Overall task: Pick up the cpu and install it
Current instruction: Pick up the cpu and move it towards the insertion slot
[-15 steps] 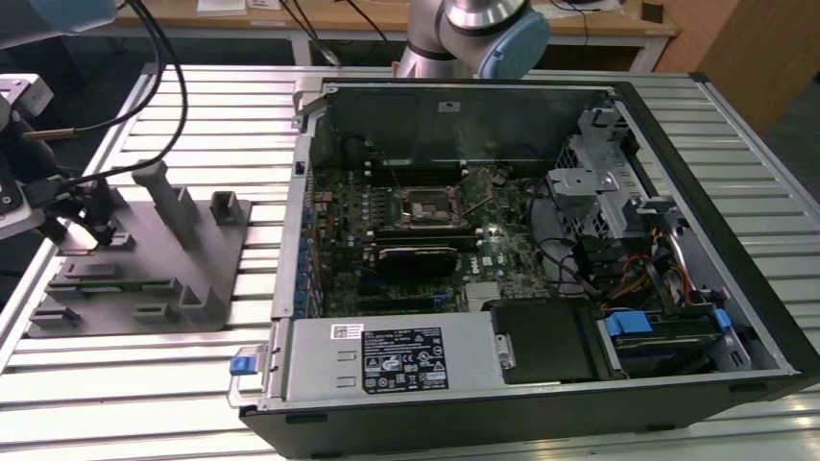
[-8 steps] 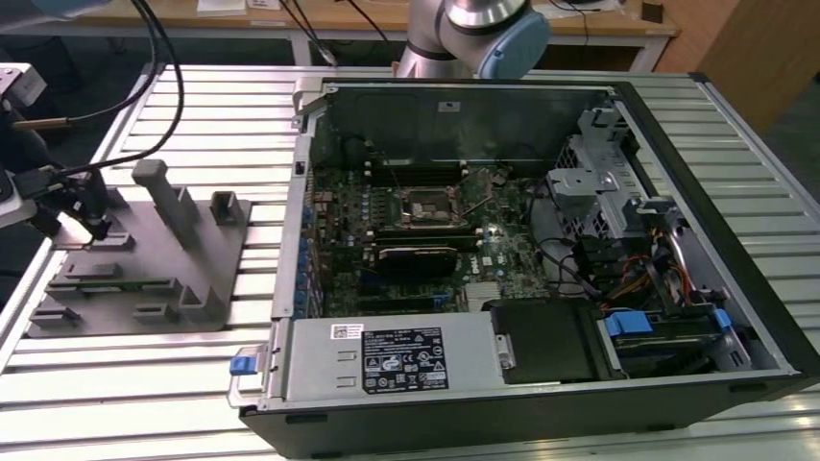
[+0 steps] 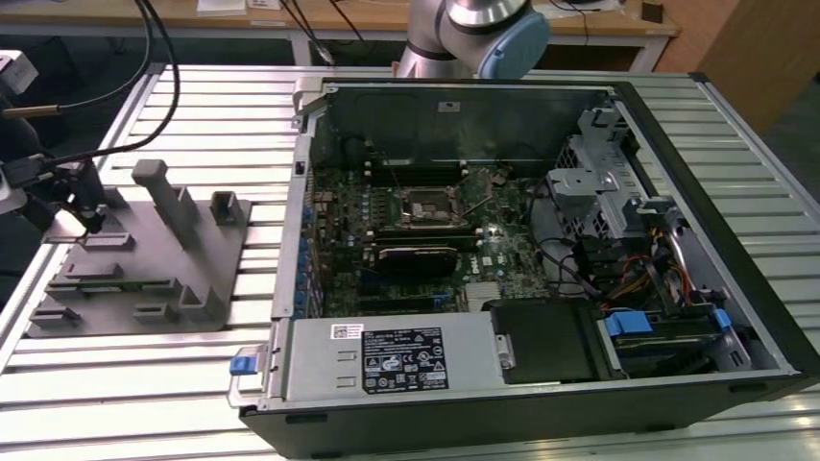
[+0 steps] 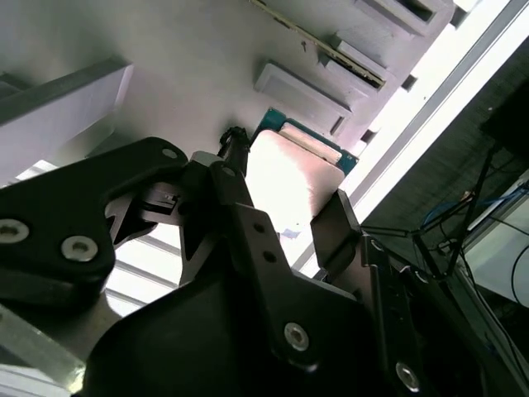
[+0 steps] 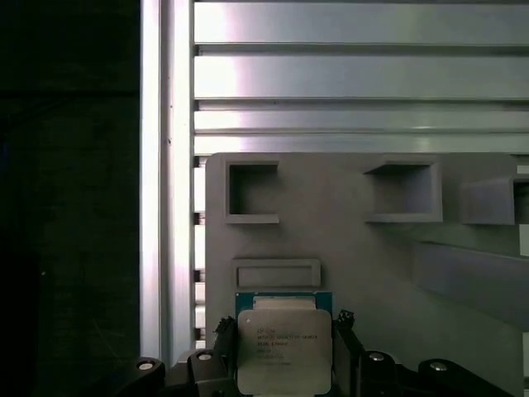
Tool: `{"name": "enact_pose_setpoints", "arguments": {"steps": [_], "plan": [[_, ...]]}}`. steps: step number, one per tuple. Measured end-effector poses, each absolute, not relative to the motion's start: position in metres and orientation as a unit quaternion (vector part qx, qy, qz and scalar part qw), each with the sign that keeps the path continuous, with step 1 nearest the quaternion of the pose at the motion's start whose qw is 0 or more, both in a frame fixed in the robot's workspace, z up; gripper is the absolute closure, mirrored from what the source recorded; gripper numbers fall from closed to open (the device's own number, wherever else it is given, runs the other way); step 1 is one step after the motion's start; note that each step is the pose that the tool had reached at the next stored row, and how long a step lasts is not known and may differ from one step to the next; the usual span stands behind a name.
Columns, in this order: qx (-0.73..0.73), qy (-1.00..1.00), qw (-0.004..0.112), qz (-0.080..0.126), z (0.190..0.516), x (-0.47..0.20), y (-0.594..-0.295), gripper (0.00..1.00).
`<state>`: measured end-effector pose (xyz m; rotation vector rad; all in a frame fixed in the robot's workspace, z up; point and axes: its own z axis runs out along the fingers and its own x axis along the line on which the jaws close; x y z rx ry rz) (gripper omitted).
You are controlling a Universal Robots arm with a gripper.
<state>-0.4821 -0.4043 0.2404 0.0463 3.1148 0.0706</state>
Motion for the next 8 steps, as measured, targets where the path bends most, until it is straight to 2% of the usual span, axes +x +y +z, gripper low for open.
{"name": "enact_pose_setpoints", "arguments": {"steps": [8], "plan": [[0.015, 1.0, 0.013, 0.023, 0.258, -0.482, -0.404, 0.45]]}}
